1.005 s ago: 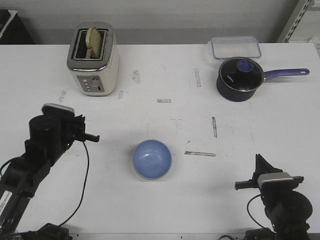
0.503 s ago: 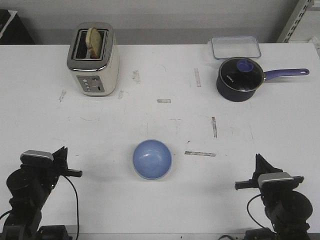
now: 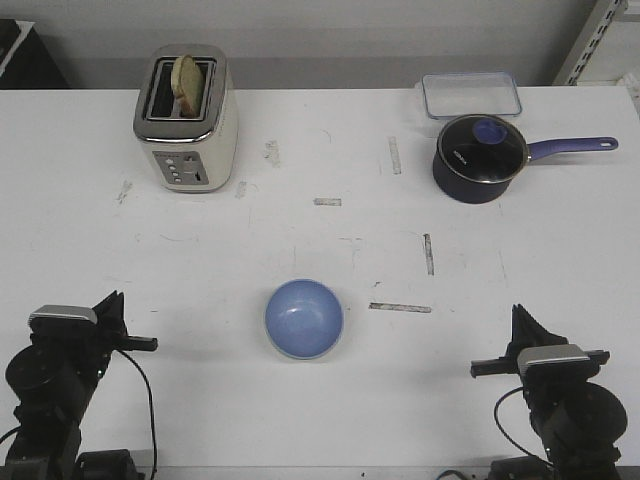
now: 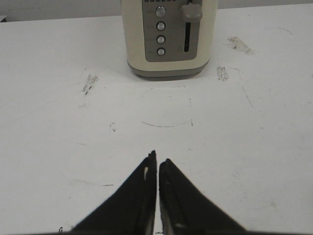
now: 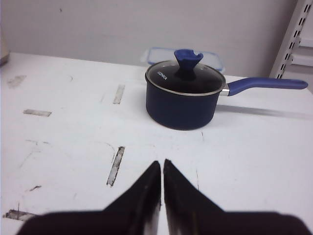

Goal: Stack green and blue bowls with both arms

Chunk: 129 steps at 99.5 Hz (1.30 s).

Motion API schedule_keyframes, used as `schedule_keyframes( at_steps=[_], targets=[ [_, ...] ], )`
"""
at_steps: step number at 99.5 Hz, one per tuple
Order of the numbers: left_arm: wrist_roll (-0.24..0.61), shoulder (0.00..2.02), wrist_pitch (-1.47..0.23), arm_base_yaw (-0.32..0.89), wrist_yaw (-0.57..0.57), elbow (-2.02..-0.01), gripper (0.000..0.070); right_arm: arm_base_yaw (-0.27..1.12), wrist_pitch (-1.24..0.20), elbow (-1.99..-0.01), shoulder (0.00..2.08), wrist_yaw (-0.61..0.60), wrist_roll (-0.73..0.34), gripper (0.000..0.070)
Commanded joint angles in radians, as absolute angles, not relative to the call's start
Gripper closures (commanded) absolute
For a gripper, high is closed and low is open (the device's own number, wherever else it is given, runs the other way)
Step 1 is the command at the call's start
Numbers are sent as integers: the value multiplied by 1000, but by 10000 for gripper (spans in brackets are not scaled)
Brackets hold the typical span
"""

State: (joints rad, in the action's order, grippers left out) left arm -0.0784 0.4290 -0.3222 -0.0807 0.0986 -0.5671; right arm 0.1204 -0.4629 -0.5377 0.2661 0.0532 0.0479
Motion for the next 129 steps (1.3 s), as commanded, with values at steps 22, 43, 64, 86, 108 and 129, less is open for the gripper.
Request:
schedule_keyframes(
  at_steps=[22, 43, 64, 86, 108, 129],
  targets=[
    [-70, 358, -312, -81, 94, -578, 699, 121, -450, -542, 270, 53, 42, 700],
    [-65, 280, -311, -53, 75, -574, 699, 121, -450, -542, 270, 53, 42, 700],
    [-7, 171, -275, 28, -100, -455, 699, 121, -450, -542, 270, 53, 42, 700],
    [-7, 49, -44, -30, -90, -209, 699, 121, -450, -542, 270, 53, 42, 700],
    [-6, 4, 152, -59, -56, -12, 699, 122, -450, -542, 269, 53, 42, 700],
    [-7, 3, 135, -58, -51, -12, 699, 122, -449, -542, 269, 53, 42, 700]
  ],
)
